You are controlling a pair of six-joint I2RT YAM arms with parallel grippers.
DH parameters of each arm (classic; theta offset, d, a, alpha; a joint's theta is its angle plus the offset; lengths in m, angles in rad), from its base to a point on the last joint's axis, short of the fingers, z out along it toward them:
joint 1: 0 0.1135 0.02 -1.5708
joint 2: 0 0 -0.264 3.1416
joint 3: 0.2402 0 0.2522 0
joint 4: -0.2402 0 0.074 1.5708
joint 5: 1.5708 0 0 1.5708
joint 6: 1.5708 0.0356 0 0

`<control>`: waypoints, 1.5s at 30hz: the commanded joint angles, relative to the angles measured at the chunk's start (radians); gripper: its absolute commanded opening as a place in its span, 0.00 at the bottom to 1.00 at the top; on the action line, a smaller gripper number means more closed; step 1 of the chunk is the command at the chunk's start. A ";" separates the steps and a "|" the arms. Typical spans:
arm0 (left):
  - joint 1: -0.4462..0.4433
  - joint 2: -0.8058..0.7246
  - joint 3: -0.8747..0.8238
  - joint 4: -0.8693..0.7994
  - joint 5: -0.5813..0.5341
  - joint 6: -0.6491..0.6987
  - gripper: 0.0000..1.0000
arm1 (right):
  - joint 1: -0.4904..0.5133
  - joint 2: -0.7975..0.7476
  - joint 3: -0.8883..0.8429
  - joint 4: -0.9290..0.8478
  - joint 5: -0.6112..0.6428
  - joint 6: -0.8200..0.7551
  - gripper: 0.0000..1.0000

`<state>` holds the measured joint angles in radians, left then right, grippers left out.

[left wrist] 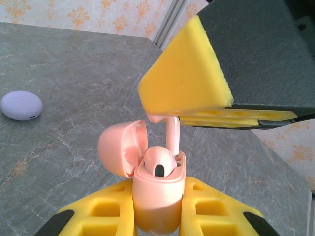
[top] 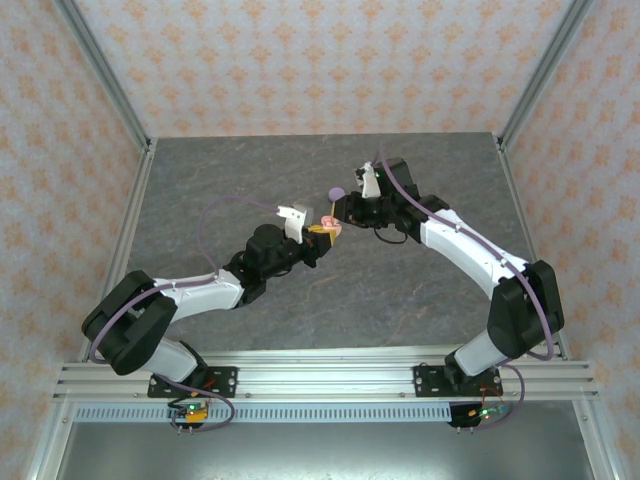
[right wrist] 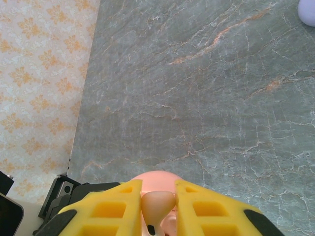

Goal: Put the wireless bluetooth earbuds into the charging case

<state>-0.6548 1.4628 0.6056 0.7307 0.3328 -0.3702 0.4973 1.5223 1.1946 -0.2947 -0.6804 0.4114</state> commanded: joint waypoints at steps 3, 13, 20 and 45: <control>-0.010 0.001 0.032 0.024 -0.023 -0.022 0.15 | 0.009 -0.005 -0.003 0.000 0.003 -0.012 0.21; -0.009 0.005 0.044 0.010 -0.038 -0.030 0.16 | 0.017 -0.011 -0.016 -0.014 0.016 -0.014 0.21; -0.009 0.005 0.045 0.004 -0.050 -0.034 0.16 | 0.018 -0.030 -0.024 -0.026 0.061 -0.017 0.20; -0.012 -0.035 0.044 -0.089 -0.071 0.023 0.16 | 0.020 -0.102 -0.024 -0.073 0.165 -0.035 0.44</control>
<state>-0.6613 1.4620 0.6220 0.6735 0.2970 -0.3843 0.5148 1.4654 1.1797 -0.3511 -0.5785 0.3912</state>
